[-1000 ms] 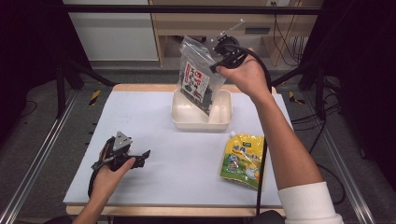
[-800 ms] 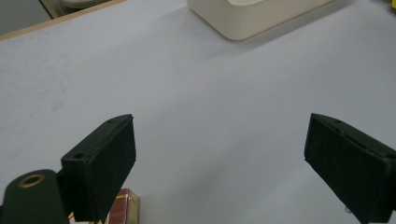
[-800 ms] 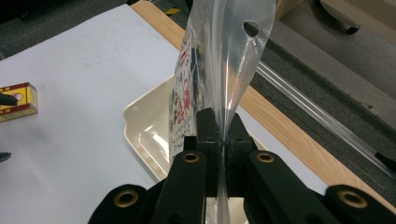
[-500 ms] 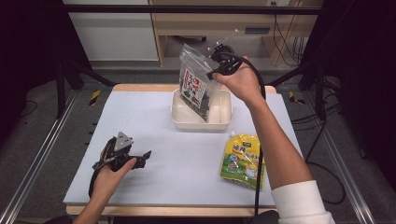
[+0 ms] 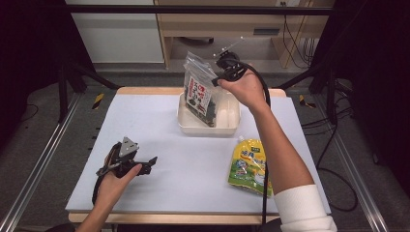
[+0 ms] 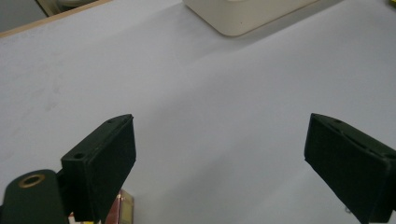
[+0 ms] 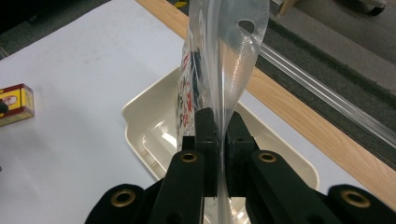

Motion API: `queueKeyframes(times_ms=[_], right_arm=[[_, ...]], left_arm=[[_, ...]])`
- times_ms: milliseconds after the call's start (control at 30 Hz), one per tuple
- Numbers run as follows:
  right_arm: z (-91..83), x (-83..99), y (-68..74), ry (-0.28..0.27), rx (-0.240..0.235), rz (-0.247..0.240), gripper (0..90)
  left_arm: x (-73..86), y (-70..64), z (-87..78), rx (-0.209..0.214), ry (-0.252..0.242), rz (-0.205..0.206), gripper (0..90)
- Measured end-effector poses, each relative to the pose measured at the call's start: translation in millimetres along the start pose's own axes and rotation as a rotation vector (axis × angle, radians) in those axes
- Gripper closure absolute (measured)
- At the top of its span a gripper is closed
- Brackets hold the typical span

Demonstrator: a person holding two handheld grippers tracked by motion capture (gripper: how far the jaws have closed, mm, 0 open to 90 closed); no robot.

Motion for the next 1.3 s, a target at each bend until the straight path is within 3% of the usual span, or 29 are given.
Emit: queueKeyframes(times_ms=[167,367,433,467,567,633,933,1300], right_arm=[[0.6,6.1,-5.6,-0.073,-0.038,0.006,84.1],[0.9,12.0,-9.0,-0.146,-0.058,-0.027,76.2],[0.8,14.1,-7.9,-0.168,-0.066,-0.031,71.0],[0.7,16.2,-6.1,-0.183,-0.066,-0.031,63.2],[0.9,18.1,-4.3,-0.186,-0.067,-0.038,56.9],[-1.5,20.4,-0.8,-0.226,-0.066,-0.039,48.9],[-5.0,22.7,8.3,-0.245,-0.055,-0.063,36.7],[-16.1,27.5,33.1,-0.299,-0.075,-0.115,26.8]], left_arm=[[0.3,1.9,0.0,-0.003,0.001,-0.002,8.8],[0.6,4.5,0.0,-0.009,0.0,-0.011,8.8],[0.7,4.9,-0.2,-0.011,0.001,-0.013,8.8],[0.9,5.2,0.0,-0.012,0.002,-0.013,8.8],[1.2,5.7,0.0,-0.013,0.006,-0.008,8.8],[1.1,5.7,-0.2,-0.014,0.005,-0.007,8.8],[1.2,6.1,0.0,-0.017,0.006,-0.006,8.8],[0.8,7.2,-0.5,-0.018,0.002,-0.007,8.8]])
Point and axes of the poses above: each handheld gripper's, and its own axes: z roughly forward along the jaws, x roughly out of its underside, y roughly to its left, the point moved 3 cm from there along z, roughly forward along the jaws, and after that the axes turned 14 degrees about -x, right-handed, at the moved point
